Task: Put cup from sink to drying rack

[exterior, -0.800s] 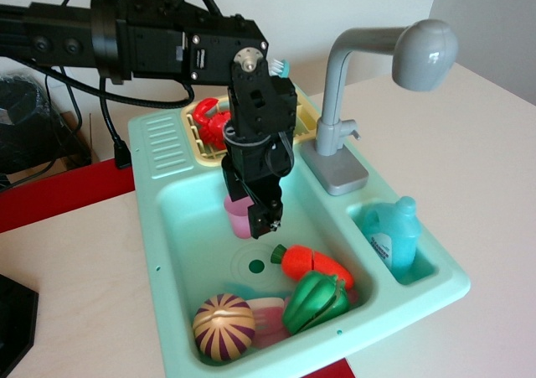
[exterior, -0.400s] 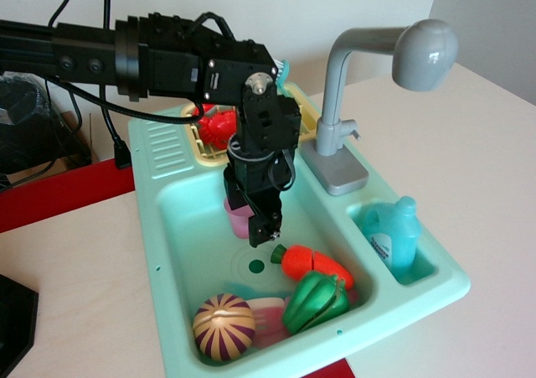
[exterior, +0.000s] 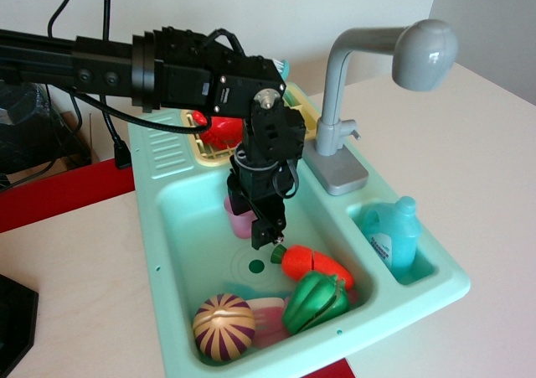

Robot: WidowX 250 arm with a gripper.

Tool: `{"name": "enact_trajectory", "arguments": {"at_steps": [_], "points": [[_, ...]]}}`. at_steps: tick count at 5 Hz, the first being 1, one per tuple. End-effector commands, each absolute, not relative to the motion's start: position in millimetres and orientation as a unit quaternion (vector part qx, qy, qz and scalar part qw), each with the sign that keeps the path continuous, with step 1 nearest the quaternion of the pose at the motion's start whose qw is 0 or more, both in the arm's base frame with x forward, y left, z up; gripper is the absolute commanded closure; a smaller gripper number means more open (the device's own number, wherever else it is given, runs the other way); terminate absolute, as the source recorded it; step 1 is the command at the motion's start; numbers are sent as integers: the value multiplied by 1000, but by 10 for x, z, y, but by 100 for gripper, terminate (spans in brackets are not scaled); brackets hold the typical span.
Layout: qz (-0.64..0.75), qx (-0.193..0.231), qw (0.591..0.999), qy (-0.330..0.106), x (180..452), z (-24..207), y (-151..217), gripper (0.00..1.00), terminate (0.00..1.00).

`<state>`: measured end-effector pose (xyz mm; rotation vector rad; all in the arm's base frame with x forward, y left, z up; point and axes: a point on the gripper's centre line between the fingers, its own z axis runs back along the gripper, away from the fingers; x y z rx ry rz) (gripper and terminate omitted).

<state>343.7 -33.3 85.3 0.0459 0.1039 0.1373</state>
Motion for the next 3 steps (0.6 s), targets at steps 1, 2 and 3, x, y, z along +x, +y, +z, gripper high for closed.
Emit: {"name": "enact_trajectory", "arguments": {"at_steps": [1, 2, 3], "points": [[87, 27, 995, 32, 3433, 865, -299, 100, 0], [85, 28, 996, 27, 3388, 846, -308, 100, 0], [83, 30, 996, 20, 3363, 859, -315, 100, 0]]}}
